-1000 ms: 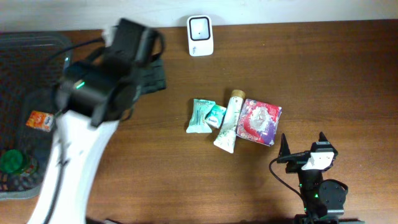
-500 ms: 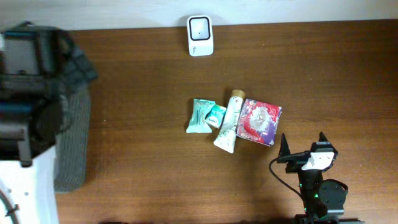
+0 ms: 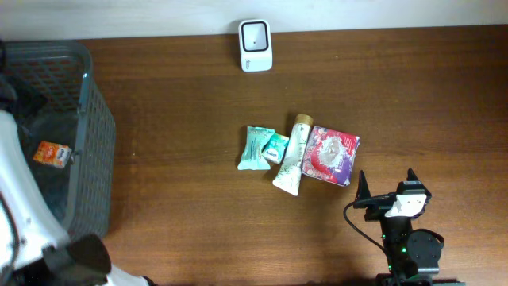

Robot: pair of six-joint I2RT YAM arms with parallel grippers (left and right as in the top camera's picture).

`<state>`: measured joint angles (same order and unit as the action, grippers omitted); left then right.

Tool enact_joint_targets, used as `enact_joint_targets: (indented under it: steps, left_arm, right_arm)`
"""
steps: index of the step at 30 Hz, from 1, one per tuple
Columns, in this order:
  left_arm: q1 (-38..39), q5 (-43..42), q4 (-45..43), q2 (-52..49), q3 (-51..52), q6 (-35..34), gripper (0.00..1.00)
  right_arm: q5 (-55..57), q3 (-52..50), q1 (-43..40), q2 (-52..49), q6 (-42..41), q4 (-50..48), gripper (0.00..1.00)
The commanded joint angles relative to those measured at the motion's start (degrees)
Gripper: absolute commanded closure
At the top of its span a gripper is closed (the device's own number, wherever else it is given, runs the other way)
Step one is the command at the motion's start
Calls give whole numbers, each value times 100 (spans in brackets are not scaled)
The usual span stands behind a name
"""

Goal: Scan the item barcode
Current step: 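Return the left gripper to the basket above the orange box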

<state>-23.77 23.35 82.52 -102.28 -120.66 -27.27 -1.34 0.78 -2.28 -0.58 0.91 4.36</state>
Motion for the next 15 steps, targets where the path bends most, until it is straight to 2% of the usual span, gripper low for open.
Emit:
enact_joint_targets:
  steps: [1,3,4,9,15]
  left_arm:
    - [-31,44,66,-822,31,11,12]
    - [-44,120,109,-1263,103,9,21]
    - [-83,153,103,-1484,149,-13,22]
    - [-400,31,-20,-2424,175,-13,21]
    - [-413,-343,-675,-2804,175,-7,18]
  right_arm:
    - [11,-46,-37,37,15,15,1]
    - [9,-46,-37,37,15,15,1]
    - [9,-46,-37,37,15,15,1]
    - [11,-46,-37,37,15,15,1]
    - [9,-46,-37,37,15,15,1]
